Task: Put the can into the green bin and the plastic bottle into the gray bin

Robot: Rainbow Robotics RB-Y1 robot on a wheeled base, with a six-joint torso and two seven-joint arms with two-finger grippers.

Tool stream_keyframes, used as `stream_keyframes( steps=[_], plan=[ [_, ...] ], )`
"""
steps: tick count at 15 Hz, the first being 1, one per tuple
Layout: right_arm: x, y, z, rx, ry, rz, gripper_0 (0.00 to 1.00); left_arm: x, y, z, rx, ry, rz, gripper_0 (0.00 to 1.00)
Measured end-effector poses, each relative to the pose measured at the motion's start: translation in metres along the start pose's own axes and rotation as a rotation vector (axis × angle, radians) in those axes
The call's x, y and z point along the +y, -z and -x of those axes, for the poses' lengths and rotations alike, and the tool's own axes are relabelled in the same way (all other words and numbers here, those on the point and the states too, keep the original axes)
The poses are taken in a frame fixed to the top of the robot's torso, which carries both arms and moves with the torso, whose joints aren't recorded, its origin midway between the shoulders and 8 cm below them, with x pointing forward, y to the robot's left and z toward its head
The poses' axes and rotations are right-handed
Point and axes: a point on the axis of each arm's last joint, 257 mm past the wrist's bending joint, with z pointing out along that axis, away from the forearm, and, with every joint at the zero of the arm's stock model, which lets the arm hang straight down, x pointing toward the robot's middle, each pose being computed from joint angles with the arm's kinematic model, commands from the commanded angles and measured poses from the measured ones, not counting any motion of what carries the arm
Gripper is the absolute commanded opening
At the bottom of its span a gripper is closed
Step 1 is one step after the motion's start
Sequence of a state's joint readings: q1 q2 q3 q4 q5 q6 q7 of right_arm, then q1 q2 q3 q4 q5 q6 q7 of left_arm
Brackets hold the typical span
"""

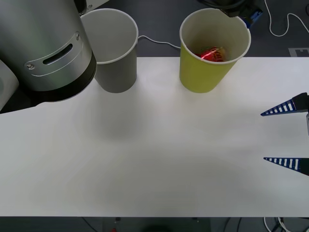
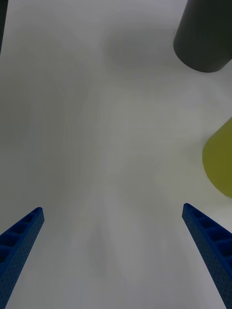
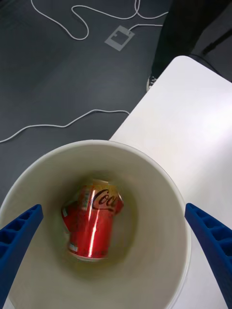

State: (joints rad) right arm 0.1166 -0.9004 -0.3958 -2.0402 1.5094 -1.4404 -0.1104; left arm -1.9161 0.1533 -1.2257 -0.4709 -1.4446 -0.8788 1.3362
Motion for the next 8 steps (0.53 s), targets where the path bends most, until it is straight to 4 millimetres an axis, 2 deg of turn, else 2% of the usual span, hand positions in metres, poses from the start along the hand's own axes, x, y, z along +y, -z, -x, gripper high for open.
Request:
stream_keyframes(
  steps=[4, 8],
  plan=[
    [0.0, 0.0, 0.0, 0.0, 0.0, 0.0, 1.0, 0.002, 0.005, 0.001, -0.001, 0.004, -0.013, 1.0],
    [0.0, 0.0, 0.0, 0.0, 0.0, 0.0, 1.0, 0.018, 0.034, -0.002, 0.023, -0.028, -0.068, 1.0]
  ],
)
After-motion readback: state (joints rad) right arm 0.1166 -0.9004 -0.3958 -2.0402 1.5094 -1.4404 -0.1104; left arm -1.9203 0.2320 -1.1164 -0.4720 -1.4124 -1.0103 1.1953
